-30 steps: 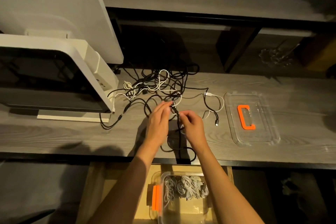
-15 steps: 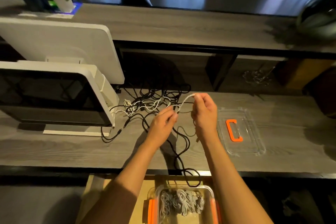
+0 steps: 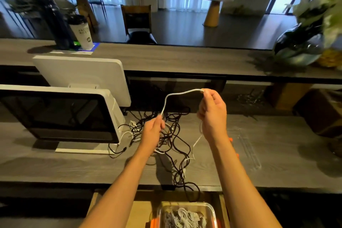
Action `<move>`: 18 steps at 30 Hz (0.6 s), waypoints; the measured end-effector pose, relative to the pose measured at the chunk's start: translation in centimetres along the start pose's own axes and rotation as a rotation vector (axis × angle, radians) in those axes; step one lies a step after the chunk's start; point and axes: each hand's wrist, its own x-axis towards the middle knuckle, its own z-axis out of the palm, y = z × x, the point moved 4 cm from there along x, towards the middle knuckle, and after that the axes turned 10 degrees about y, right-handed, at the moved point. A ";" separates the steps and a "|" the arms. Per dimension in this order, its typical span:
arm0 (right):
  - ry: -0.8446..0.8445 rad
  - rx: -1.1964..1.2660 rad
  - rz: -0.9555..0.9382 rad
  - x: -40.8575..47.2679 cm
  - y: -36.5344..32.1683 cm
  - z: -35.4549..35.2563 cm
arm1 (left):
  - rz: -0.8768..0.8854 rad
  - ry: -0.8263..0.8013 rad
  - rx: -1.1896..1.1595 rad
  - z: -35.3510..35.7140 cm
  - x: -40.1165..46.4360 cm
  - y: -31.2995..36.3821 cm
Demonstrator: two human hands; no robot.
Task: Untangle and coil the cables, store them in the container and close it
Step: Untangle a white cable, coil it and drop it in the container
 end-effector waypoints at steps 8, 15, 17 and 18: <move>0.014 -0.108 0.198 -1.8 4.8 -1.3 | -0.050 -0.074 -0.645 -2.9 1.0 11.1; -0.077 -0.131 0.234 -4.6 7.3 -1.9 | -0.055 -0.226 -0.862 -4.4 -0.2 17.2; -0.085 -0.175 0.175 -5.6 7.9 -2.8 | -0.034 -0.212 -0.904 -5.1 -0.3 18.1; -0.086 -0.191 0.161 -6.1 8.4 -3.1 | -0.021 -0.210 -0.925 -5.5 -0.4 18.5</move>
